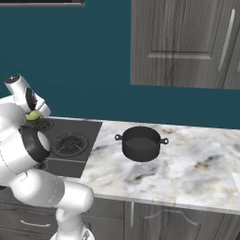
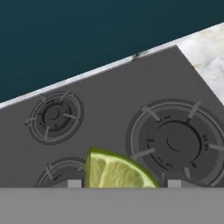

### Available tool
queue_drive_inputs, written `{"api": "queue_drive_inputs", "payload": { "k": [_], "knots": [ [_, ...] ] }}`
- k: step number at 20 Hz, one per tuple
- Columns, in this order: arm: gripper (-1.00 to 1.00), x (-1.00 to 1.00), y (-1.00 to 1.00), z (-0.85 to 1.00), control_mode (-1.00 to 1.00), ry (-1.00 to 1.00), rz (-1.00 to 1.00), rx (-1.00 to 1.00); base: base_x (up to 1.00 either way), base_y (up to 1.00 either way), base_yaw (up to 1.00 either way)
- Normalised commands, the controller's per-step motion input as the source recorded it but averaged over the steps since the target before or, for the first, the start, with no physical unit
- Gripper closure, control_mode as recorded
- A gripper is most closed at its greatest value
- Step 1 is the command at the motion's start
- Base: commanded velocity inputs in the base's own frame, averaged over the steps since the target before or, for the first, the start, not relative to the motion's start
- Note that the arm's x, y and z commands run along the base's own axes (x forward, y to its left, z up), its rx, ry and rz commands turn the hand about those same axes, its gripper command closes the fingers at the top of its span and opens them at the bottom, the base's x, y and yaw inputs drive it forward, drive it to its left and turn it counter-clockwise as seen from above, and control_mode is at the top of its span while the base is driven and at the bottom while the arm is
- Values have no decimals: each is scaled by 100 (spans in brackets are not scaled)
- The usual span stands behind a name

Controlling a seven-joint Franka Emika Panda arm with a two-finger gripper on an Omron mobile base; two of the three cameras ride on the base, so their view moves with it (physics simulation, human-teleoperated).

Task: Turn on the sink faucet. Then move the lemon wedge from the counter to the sink. Turn off the sink. Move the vegetable from the sink to the pot next to the stove. Finally move the pot to the rear center burner.

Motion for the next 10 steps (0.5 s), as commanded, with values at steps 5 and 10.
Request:
{"api": "queue_drive_inputs", "payload": {
  "k": [5,10],
  "knots": [
    [100,29,-47,0,-100,0,-9,0,0,0,0],
    [100,15,-57,0,-100,-3,-7,0,0,0,0]
  ]
}}
